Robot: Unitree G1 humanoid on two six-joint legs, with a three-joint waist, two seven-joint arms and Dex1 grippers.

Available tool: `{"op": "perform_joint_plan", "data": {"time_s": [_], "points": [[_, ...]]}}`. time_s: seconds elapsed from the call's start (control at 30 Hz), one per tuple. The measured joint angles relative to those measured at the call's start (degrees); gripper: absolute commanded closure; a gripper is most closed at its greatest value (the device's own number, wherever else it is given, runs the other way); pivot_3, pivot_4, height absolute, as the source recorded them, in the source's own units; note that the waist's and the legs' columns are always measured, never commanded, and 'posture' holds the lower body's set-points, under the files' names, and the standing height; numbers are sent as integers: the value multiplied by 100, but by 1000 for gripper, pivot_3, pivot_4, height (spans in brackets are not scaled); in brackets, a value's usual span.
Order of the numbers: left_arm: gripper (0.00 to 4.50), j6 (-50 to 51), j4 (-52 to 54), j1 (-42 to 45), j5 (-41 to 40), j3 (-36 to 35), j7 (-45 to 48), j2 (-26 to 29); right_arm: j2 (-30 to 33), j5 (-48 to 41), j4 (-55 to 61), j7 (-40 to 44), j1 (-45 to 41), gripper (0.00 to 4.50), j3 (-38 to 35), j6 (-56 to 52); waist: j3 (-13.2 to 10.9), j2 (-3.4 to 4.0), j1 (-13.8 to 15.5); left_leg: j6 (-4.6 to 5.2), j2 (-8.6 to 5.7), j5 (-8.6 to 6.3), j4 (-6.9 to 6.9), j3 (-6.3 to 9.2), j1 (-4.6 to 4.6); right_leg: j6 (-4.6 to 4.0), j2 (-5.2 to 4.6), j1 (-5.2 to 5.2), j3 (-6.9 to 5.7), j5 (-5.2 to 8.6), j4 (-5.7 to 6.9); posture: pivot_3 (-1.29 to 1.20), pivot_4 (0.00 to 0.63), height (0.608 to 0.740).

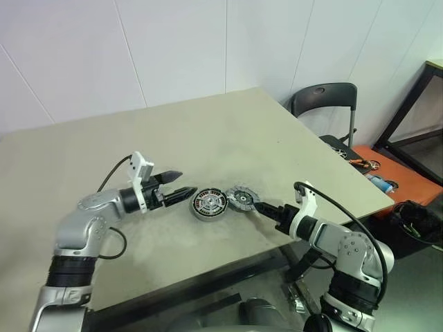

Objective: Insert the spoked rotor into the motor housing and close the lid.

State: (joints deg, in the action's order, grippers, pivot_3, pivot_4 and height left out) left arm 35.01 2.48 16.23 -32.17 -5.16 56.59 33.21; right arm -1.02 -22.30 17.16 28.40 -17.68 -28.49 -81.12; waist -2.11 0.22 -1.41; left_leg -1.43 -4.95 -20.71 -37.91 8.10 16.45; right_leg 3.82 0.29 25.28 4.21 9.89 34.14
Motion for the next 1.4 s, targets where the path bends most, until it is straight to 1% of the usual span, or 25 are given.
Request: {"op": "perform_joint_plan", "data": {"time_s": [0.1,0.2,0.3,0.4,0.5,0.7,0.77,0.9,1.07,1.23,1.4], "points": [[0,50,4,-132,-36,-11,233,281,69,-98,-153,-71,-47,2522,79,189,0,1,15,0,1,0,0,0,1,0,1,-2,-6,1,-3,0,0,740],[0,47,15,-247,-38,-8,339,375,86,-157,-321,-165,69,2522,293,267,-2,1,24,2,0,-1,0,1,4,2,-1,-3,-6,2,-7,0,0,740],[0,47,113,-259,-39,-3,346,375,65,-256,-380,-232,218,2522,383,275,-2,1,25,6,0,-3,1,1,5,2,-2,-2,-3,2,-9,0,0,740],[0,47,226,-255,-44,2,299,348,80,-549,-320,-217,421,2522,377,133,-2,1,23,7,0,-4,2,1,3,4,-2,-2,-2,3,-9,0,0,740],[0,48,228,-255,-43,25,234,277,116,-825,-316,-219,577,2522,175,-68,-3,2,24,7,0,-4,1,0,3,4,-2,-3,-2,3,-8,0,0,740],[0,52,269,-255,-42,115,120,208,350,-1208,-260,-263,541,2522,-166,-228,-3,3,18,7,1,-4,1,0,2,5,0,-4,-3,4,-8,0,0,740],[0,51,268,-254,-41,159,63,154,335,-1256,-267,-344,529,2522,-166,-214,-4,3,9,7,2,-4,1,-1,2,5,0,-4,-2,4,-8,0,0,740],[0,48,268,-238,-38,194,0,136,46,-1285,-352,-581,429,2522,-113,30,-4,3,0,7,3,-4,1,0,2,5,1,-4,-2,4,-7,0,0,740],[0,46,269,-234,-34,210,-79,110,-163,-1329,-399,-758,447,2522,137,196,-5,4,12,10,2,-5,1,0,4,6,0,-3,-2,5,-11,0,0,740],[0,42,269,-236,-32,209,-105,110,-113,-1384,-602,-851,461,2522,160,405,-5,4,24,11,1,-6,1,0,4,7,-2,-4,-2,5,-12,0,0,740],[0,-15,266,-248,-31,209,-108,110,83,-1664,-610,-898,460,2522,-59,351,-5,4,22,11,1,-6,1,0,4,7,-1,-4,-2,5,-12,0,0,740]]}}
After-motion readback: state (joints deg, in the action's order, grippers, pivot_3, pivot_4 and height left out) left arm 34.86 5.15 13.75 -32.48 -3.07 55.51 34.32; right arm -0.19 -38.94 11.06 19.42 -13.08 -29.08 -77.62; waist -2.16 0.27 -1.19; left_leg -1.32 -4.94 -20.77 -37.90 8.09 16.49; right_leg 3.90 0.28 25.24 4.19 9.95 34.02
